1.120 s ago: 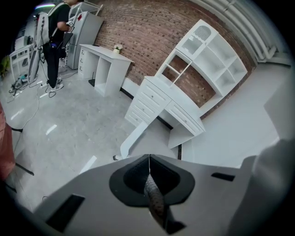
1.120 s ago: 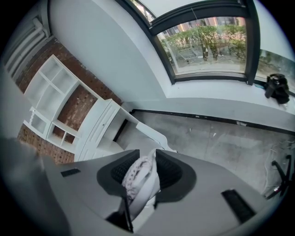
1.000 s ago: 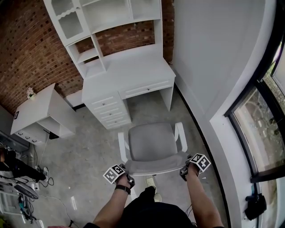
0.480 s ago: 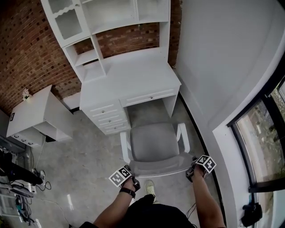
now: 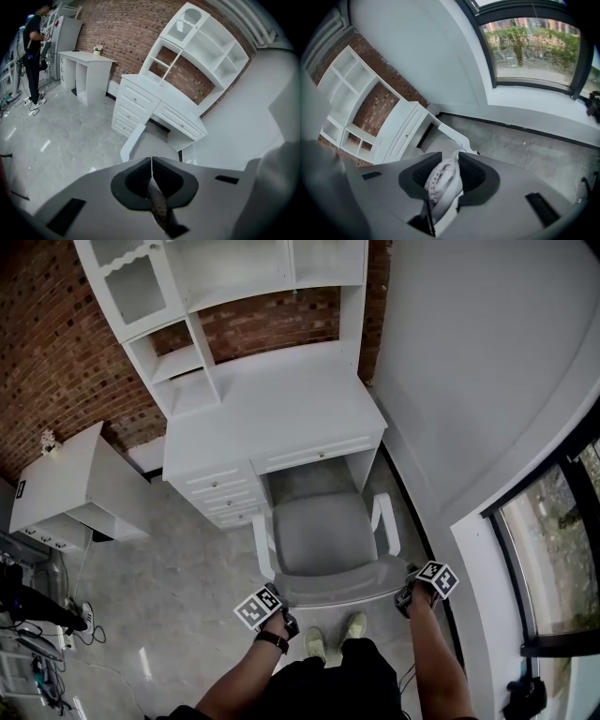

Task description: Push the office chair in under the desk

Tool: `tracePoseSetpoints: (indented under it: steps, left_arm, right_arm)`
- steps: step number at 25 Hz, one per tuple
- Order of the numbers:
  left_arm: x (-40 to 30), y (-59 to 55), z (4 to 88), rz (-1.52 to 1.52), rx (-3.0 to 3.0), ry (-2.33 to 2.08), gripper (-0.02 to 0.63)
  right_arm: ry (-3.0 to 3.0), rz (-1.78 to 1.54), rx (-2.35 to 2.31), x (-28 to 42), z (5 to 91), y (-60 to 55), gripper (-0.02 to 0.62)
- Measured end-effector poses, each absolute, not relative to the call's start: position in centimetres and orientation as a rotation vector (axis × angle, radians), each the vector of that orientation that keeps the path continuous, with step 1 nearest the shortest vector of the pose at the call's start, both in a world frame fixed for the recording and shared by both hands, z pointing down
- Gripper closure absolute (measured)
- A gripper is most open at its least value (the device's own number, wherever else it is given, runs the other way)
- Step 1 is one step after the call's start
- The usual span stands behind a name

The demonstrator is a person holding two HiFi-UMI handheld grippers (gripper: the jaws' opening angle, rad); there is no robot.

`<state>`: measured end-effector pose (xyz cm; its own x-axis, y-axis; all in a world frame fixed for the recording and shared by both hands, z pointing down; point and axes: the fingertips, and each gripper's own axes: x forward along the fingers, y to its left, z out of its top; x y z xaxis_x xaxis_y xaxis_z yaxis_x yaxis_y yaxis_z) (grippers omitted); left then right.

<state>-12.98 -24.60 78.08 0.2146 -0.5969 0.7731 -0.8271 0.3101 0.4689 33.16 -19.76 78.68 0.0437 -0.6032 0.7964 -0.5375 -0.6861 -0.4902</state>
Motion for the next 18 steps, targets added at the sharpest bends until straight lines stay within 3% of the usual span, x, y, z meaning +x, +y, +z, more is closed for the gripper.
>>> tracePoseSetpoints:
  steps: [18]
  left_arm:
    - [-9.0,-33.3,78.2,0.21,1.29,-1.578,0.607]
  right_arm:
    - [1.406,-1.803,-2.228,37.5,79.0,-33.5,0.505]
